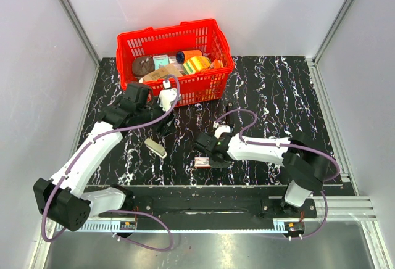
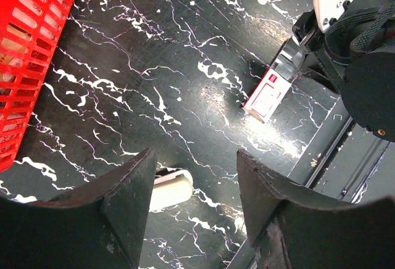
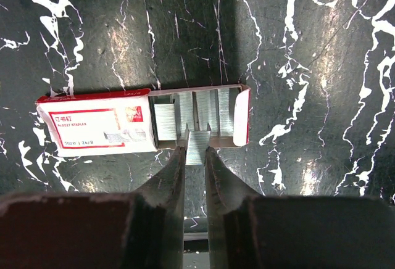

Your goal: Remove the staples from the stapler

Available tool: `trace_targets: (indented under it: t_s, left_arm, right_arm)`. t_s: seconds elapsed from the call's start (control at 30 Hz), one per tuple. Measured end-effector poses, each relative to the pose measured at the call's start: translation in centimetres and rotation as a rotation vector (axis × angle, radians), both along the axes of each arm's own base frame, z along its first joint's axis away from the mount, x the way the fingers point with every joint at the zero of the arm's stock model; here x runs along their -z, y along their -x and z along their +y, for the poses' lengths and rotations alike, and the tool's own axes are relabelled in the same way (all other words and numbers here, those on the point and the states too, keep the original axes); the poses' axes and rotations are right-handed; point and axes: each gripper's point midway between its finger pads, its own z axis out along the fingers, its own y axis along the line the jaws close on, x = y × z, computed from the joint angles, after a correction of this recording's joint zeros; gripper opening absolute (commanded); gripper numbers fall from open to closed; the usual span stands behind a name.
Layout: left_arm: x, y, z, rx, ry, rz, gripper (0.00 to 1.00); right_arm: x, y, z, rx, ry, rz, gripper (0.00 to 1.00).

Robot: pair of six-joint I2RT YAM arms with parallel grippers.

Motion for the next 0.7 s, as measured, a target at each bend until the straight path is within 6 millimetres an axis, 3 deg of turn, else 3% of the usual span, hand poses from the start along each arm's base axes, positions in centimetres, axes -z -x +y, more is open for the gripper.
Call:
trace_targets:
  t_s: [0.7]
  left_arm:
    - [-0.34,0.29,-0.19,0.005,0.005,-0.009,0.59]
  right_arm:
    - [0.53,0.23,-0.31,-0.002,0.022,0.015,0.07]
